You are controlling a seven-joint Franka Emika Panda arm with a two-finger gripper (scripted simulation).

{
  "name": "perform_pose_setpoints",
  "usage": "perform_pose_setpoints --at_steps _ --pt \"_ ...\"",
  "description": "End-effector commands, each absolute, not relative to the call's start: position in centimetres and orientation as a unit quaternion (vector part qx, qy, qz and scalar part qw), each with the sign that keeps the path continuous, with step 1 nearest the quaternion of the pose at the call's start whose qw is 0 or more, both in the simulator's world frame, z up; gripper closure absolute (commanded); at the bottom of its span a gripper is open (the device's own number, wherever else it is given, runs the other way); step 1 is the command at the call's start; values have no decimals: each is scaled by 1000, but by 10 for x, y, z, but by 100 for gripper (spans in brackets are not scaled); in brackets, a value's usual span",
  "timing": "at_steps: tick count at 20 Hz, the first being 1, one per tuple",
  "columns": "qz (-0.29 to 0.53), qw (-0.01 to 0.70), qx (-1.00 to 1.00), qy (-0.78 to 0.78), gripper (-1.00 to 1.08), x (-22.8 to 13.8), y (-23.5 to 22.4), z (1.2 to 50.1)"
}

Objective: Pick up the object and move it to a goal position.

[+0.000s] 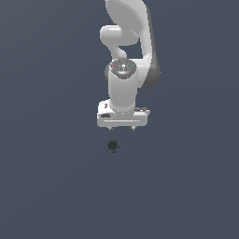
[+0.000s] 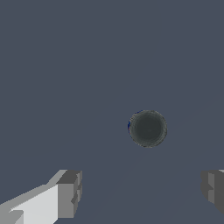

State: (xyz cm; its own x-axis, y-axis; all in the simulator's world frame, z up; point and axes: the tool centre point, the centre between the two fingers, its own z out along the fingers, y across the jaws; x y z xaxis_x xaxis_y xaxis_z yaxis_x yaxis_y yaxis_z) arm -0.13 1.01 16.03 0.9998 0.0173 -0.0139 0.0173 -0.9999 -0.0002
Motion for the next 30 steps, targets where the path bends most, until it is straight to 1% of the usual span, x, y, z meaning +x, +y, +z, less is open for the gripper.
perform_pose_setpoints --at_steps 1,10,17,24,30 --pt "7 0 -1000 -9 -92 -1 10 160" --pt "-1 -18 -1000 -7 -92 1 -8 168" --pt "-1 -18 -1000 -12 -92 2 -9 165" --pt "0 -16 -999 -46 -92 5 -14 147" --pt "1 -12 -995 -98 -92 10 -22 119"
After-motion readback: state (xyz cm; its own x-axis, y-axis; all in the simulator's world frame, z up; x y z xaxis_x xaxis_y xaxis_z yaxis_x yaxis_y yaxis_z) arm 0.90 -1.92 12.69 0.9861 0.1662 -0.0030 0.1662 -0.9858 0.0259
